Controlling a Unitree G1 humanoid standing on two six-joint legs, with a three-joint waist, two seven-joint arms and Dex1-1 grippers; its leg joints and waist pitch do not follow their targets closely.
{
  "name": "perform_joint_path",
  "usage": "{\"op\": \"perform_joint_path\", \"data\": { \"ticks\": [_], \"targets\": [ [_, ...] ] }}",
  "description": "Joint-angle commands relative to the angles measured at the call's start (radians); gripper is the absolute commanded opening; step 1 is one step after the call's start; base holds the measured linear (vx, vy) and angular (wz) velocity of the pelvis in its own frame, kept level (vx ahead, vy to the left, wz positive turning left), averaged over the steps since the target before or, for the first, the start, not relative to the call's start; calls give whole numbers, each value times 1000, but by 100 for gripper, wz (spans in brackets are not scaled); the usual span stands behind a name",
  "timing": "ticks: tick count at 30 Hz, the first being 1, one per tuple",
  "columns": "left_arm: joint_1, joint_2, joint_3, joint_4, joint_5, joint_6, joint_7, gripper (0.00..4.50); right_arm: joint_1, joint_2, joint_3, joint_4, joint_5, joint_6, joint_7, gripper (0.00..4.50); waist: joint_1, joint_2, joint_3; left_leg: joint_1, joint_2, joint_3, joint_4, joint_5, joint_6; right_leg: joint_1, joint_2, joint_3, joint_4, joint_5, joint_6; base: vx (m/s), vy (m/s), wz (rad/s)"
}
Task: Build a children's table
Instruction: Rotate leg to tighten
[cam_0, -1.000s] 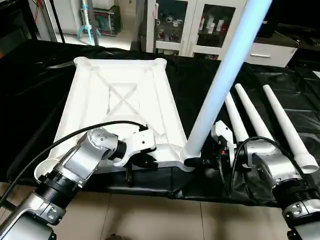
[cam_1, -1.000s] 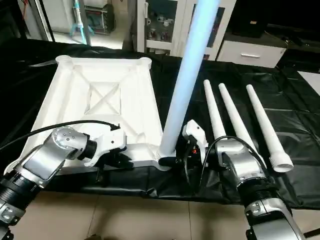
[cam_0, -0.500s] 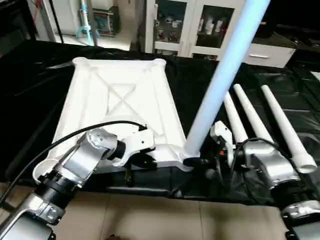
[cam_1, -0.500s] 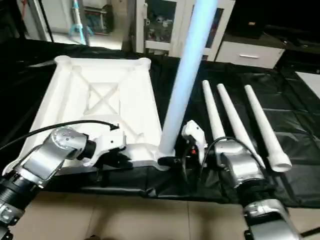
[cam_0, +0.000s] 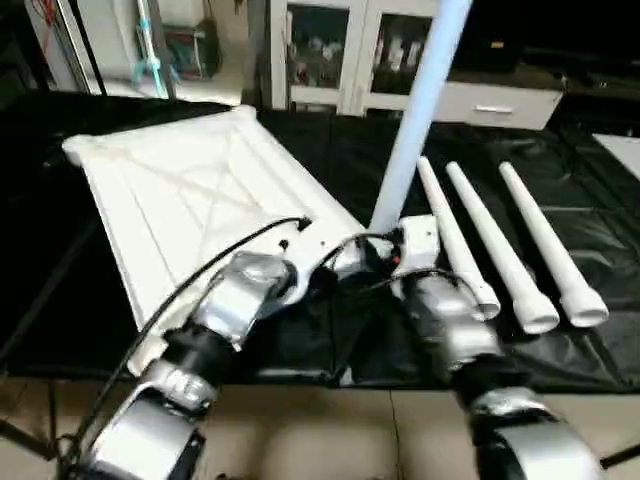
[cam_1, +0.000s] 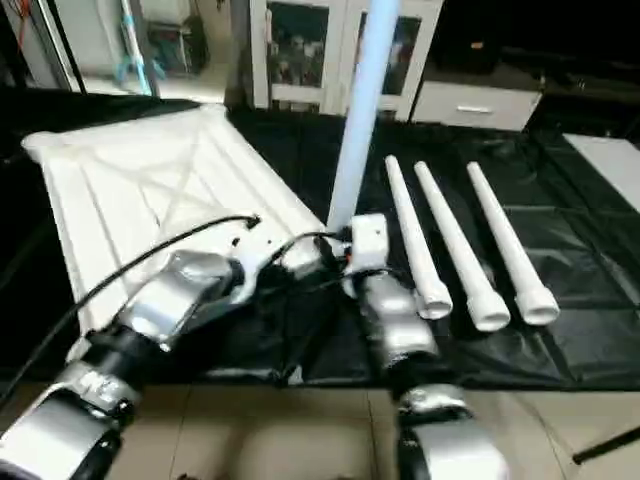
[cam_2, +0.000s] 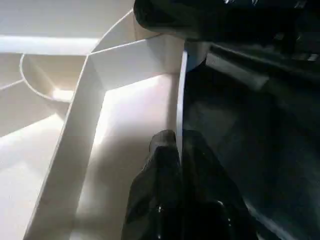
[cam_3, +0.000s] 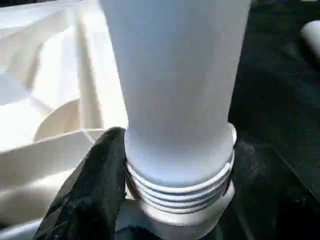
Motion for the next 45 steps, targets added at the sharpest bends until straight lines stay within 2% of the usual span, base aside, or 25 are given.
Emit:
{"op": "perform_joint_path", "data": {
  "ticks": [1, 3, 4, 8, 10, 12, 14, 16, 18, 20, 21, 22, 24, 27, 28, 32, 34, 36, 37, 38, 39, 40, 41, 43, 45],
  "targets": [
    [-70, -43, 33, -4, 13, -38, 130, 0, 7, 115, 103, 53, -65, 1, 42, 272, 3, 6, -62, 1, 20, -8, -77, -294, 0, 38, -67, 48, -93, -366, -125, 0, 0, 0],
    [-70, -46, 34, -1, 11, -37, 131, 0, 0, 123, 101, 55, -73, -12, 33, 272, 4, 6, -63, -1, 21, -6, -78, -277, 6, 41, -66, 50, -86, -322, -136, 0, 0, 0],
    [-73, -50, 37, 19, 8, -45, 140, 0, -14, 128, 94, 75, -87, -41, 14, 272, 5, 5, -65, -3, 21, -4, -77, -244, 13, 44, -66, 52, -78, -259, -158, 0, 0, 0],
    [-74, -47, 41, 36, 10, -57, 140, 0, -26, 124, 71, 113, -76, -79, 10, 272, 8, 6, -65, -3, 20, 0, -75, -218, 24, 48, -66, 54, -73, -205, -179, 0, 0, 0],
    [-72, -44, 42, 38, 13, -68, 125, 0, -29, 112, 71, 122, -80, -97, 10, 272, 8, 9, -64, -2, 21, 1, -77, -222, 27, 48, -65, 53, -74, -203, -185, 0, 0, 0],
    [-70, -41, 39, 37, 14, -75, 116, 0, -26, 103, 64, 117, -71, -99, 29, 272, 8, 6, -62, -2, 21, 1, -77, -235, 27, 48, -65, 54, -76, -227, -180, 0, 0, 0],
    [-63, -34, 26, 36, 14, -114, 82, 0, -18, 72, 16, 95, -25, -90, 43, 272, 8, 7, -61, 0, 21, 1, -78, -254, 26, 46, -66, 54, -81, -261, -171, 0, 0, 0],
    [-61, -31, 20, 37, 13, -128, 66, 0, -11, 49, -6, 79, -14, -108, 29, 328, 10, 9, -61, 2, 22, 0, -79, -259, 23, 45, -67, 54, -82, -272, -166, 0, 0, 0],
    [-61, -30, 10, 41, 15, -150, 51, 0, 6, 27, -20, 43, -2, -116, 38, 345, 12, 13, -61, -1, 22, 0, -79, -250, 24, 45, -66, 55, -82, -256, -169, 0, 0, 0],
    [-60, -30, 8, 42, 15, -158, 48, 0, 13, 20, -25, 30, 2, -123, 44, 361, 11, 13, -62, -5, 21, 0, -79, -241, 29, 49, -65, 55, -80, -241, -167, 0, 0, 0],
    [-63, -32, -2, 52, 15, -190, 32, 0, 46, 1, -21, -29, 8, -118, 71, 374, 11, 15, -63, -3, 23, -1, -79, -237, 29, 48, -66, 55, -79, -231, -171, 0, 0, 0],
    [-65, -34, -4, 56, 16, -199, 28, 0, 58, -4, -18, -51, 10, -116, 80, 389, 11, 12, -64, -6, 21, 0, -77, -217, 38, 52, -65, 56, -76, -204, -173, 0, 0, 0],
    [-70, -36, -16, 74, 17, -237, 6, 0, 90, -18, -9, -111, 1, -105, 82, 395, 13, 17, -65, -6, 22, 1, -75, -187, 51, 52, -65, 56, -73, -161, -191, 0, 0, 0],
    [-83, -43, -25, 114, 23, -279, 9, 0, 147, -32, -15, -222, 10, -76, 87, 417, 18, 17, -63, -4, 22, 2, -75, -189, 57, 52, -64, 57, -75, -162, -192, 0, 0, 0],
    [-90, -47, -23, 133, 24, -301, 10, 0, 166, -37, -18, -255, 10, -68, 89, 417, 21, 19, -61, -4, 21, 2, -76, -199, 54, 51, -65, 57, -80, -200, -185, 0, 0, 0],
    [-104, -52, -24, 164, 30, -343, 10, 0, 205, -48, -24, -330, 21, -35, 103, 417, 31, 17, -59, -4, 22, 2, -78, -209, 48, 50, -67, 58, -86, -253, -160, 0, 0, 0],
    [-123, -65, -13, 213, 39, -395, 44, 0, 249, -66, -20, -416, 18, -2, 100, 417, 36, 17, -57, 0, 21, 4, -78, -211, 48, 45, -65, 59, -91, -262, -149, 0, 0, 0],
    [-138, -74, -4, 252, 49, -441, 95, 0, 275, -78, -15, -465, 11, 24, 94, 417, 39, 14, -58, 1, 20, 4, -78, -205, 50, 46, -62, 59, -89, -253, -141, 0, 0, 0],
    [-146, -77, -1, 274, 53, -467, 120, 0, 287, -82, -13, -489, 7, 41, 91, 417, 39, 13, -58, -3, 20, 2, -79, -202, 51, 49, -65, 59, -87, -253, -140, 0, 0, 0],
    [-164, -90, 33, 307, 27, -469, 138, 0, 311, -94, -8, -526, -9, 72, 83, 417, 36, 9, -57, -7, 17, 2, -78, -197, 52, 51, -63, 57, -91, -276, -126, 0, 0, 0],
    [-168, -96, 57, 311, 6, -459, 143, 28, 320, -101, -4, -538, -18, 81, 86, 423, 38, 8, -58, -6, 18, 2, -78, -195, 54, 51, -65, 58, -91, -279, -125, 0, 0, 0],
    [-171, -100, 74, 310, -10, -440, 141, 44, 328, -105, 0, -545, -22, 85, 91, 425, 37, 6, -58, -10, 18, 1, -76, -185, 56, 53, -69, 57, -89, -275, -132, 0, 0, 0],
    [-171, -100, 74, 310, -10, -440, 141, 55, 328, -105, 0, -545, -22, 85, 91, 425, 39, 8, -59, -9, 18, 2, -74, -182, 57, 53, -70, 58, -89, -270, -138, 0, 0, 0],
    [-171, -98, 88, 301, -12, -450, 160, 71, 342, -109, 5, -569, -21, 98, 106, 425, 37, 9, -63, -11, 24, 0, -73, -153, 67, 52, -68, 56, -79, -188, -169, 0, 0, 0],
    [-167, -92, 115, 289, -32, -454, 155, 92, 357, -109, 11, -599, -18, 120, 107, 425, 35, 6, -64, -14, 23, 0, -71, -134, 77, 54, -67, 55, -74, -150, -174, 0, 0, 0]
  ]
}}
